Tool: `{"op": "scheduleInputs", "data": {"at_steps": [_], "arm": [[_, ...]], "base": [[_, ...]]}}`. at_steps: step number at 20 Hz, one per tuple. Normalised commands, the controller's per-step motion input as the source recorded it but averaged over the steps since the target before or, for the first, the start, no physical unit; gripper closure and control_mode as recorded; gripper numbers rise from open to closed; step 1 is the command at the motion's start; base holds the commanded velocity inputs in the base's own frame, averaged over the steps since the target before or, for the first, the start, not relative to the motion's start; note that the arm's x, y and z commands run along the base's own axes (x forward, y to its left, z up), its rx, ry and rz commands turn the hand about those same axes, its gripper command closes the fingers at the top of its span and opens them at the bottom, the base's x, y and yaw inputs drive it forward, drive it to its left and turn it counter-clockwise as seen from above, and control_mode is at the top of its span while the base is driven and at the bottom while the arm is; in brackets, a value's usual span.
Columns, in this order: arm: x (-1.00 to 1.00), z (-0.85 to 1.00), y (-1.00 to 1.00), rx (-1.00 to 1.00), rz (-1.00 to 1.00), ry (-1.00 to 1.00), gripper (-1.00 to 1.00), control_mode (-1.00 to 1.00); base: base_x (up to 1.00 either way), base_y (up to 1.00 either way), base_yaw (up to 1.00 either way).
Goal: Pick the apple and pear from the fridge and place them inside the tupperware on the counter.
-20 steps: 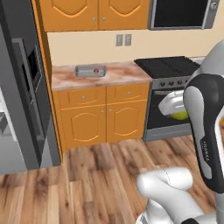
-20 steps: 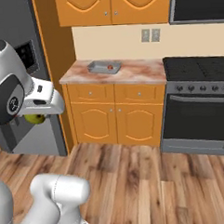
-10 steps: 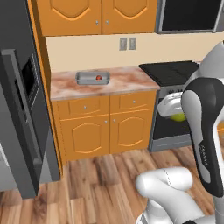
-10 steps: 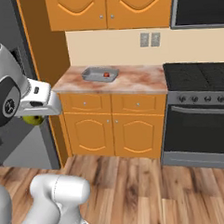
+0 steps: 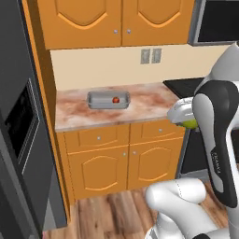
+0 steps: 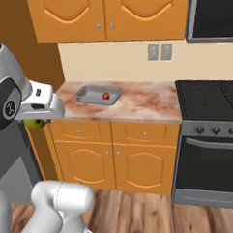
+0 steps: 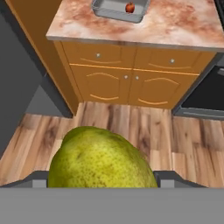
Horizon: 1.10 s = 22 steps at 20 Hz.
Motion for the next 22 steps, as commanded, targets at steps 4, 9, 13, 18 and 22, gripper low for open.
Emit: {"op": "scheduleInputs", "data": {"at_steps": [4, 9, 13, 18, 22], "arm": [[0.00, 0.00, 0.00, 0.00, 0.00, 0.00, 1.00, 1.00], [0.00, 0.00, 0.00, 0.00, 0.00, 0.00, 1.00, 1.00], [0.00, 0.00, 0.00, 0.00, 0.00, 0.00, 1.00, 1.00], [0.00, 0.00, 0.00, 0.00, 0.00, 0.00, 1.00, 1.00], [0.15, -0.40, 0.00, -0.02, 0.00, 0.01, 1.00, -1.00]], "base": [[1.00, 0.00, 0.04], [0.95, 0.00, 0.04], [0.80, 0.00, 0.04], [0.55, 0.00, 0.03], [0.21, 0.00, 0.01]]}}
